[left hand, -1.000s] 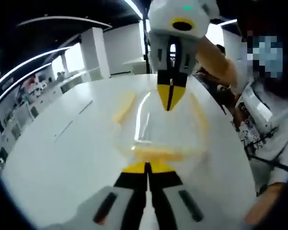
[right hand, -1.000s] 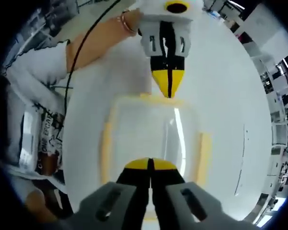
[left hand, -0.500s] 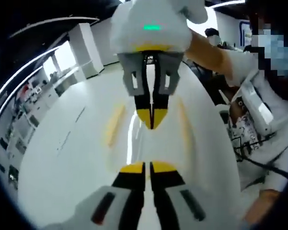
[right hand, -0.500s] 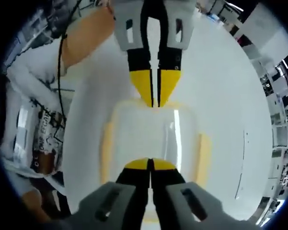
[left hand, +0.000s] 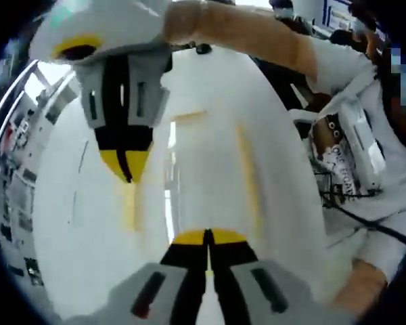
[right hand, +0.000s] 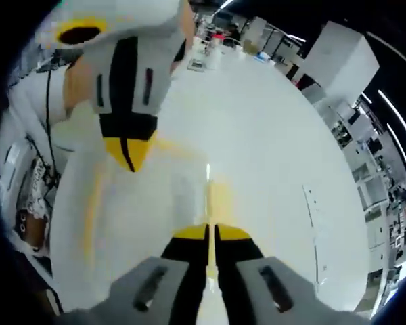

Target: Snap each plastic latch of the storage box into its locked position after aligning the lid with the box until every specified latch is closed and the lid sits flush.

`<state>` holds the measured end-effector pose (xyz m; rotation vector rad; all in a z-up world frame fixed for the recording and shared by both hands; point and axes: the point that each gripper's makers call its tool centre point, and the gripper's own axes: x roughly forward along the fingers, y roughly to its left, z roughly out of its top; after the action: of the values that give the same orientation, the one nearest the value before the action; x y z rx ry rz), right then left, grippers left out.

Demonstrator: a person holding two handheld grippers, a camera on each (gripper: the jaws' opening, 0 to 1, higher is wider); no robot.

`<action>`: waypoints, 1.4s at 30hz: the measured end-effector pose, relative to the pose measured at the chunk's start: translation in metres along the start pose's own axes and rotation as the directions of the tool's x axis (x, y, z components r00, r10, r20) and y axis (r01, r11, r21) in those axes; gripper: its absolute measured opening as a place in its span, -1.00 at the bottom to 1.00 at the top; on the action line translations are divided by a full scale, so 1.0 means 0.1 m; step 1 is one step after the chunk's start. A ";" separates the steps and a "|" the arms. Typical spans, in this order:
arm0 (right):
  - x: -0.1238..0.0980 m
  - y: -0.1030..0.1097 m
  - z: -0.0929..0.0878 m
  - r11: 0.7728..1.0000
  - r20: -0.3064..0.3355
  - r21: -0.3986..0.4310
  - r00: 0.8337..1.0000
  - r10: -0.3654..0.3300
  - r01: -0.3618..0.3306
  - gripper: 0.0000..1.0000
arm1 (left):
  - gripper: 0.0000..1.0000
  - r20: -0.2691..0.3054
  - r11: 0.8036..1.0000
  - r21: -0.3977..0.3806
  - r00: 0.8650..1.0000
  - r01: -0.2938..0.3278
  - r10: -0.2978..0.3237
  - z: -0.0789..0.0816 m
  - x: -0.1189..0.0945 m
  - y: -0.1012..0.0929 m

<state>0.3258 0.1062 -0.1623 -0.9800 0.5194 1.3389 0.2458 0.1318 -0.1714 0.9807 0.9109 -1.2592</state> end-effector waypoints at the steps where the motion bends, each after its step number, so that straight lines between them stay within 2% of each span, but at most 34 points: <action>1: 0.01 -0.02 0.00 1.000 -0.001 -0.002 1.000 -0.004 0.004 -0.95 | -1.00 -0.015 1.000 -0.007 1.000 0.006 -0.006 -0.01 0.01 0.01; 6: 0.05 -0.14 -0.02 1.000 -0.011 0.005 1.000 -0.029 0.029 -0.96 | -1.00 -0.053 0.999 -0.027 0.998 0.031 -0.032 0.02 0.03 0.01; 8: 0.08 -0.13 -0.06 1.000 -0.035 0.006 0.999 -0.007 0.007 -0.99 | -1.00 -0.063 0.998 -0.045 0.997 0.045 -0.048 0.01 0.03 0.02; 11: 0.09 -0.17 -0.04 1.000 -0.034 0.012 0.999 -0.005 0.005 -1.00 | -1.00 -0.059 0.996 -0.069 0.996 0.061 -0.065 0.00 0.02 0.02; 16: 0.14 -0.19 -0.02 0.997 -0.017 0.053 0.998 0.053 -0.052 -1.00 | -1.00 -0.056 0.994 -0.083 0.996 0.067 -0.072 0.02 0.02 0.01; 19: 0.20 -0.21 -0.05 0.992 -0.007 0.095 0.996 0.088 -0.087 -1.00 | -1.00 -0.079 0.995 -0.084 0.995 0.055 -0.062 0.03 0.02 0.02; 22: 0.27 -0.19 -0.11 0.990 -0.025 0.078 0.992 0.120 -0.118 -1.00 | -1.00 -0.099 0.995 -0.092 0.994 0.045 -0.054 0.04 0.02 0.02; 24: 0.28 -0.19 -0.10 0.987 -0.004 0.060 0.988 0.151 -0.151 -1.00 | -1.00 -0.108 0.994 -0.105 0.993 0.043 -0.054 0.04 0.03 0.02; 27: 0.29 -0.17 -0.11 0.976 0.012 0.045 0.977 0.214 -0.214 -1.00 | -1.00 -0.114 0.992 -0.119 0.992 0.042 -0.056 0.04 0.03 0.01; 29: 0.32 -0.17 -0.14 0.968 -0.004 -0.019 0.968 0.252 -0.252 -1.00 | -1.00 -0.115 0.991 -0.125 0.992 0.042 -0.056 0.04 0.03 0.01; 31: 0.36 -0.18 -0.16 0.963 -0.030 -0.020 0.963 0.266 -0.267 -1.00 | -1.00 -0.113 0.991 -0.131 0.992 0.041 -0.056 0.04 0.03 0.01; 34: 0.43 -0.19 -0.16 0.946 -0.060 -0.019 0.945 0.323 -0.325 -1.00 | -1.00 -0.113 0.989 -0.141 0.992 0.045 -0.061 0.05 0.03 0.02; 37: 0.52 -0.19 -0.22 0.928 -0.096 0.040 0.923 0.372 -0.369 -1.00 | -1.00 -0.120 0.987 -0.152 0.990 0.050 -0.069 0.06 0.02 0.03; 39: 0.58 -0.13 -0.29 0.908 -0.149 0.043 0.896 0.417 -0.416 -1.00 | -1.00 -0.132 0.988 -0.147 0.989 0.053 -0.073 0.06 0.02 0.02; 40: 0.61 -0.14 -0.31 0.909 -0.162 0.078 0.894 0.417 -0.410 -1.00 | -1.00 -0.137 0.988 -0.147 0.988 0.052 -0.072 0.07 0.02 0.02; 42: 0.64 -0.12 -0.31 0.894 -0.160 0.108 0.880 0.448 -0.436 -1.00 | -1.00 -0.151 0.987 -0.154 0.986 0.047 -0.070 0.07 0.01 0.03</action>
<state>0.3568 0.1178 -0.2264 -0.9642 0.9689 1.6315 0.2492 0.1250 -0.1701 0.9479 1.1469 -1.1563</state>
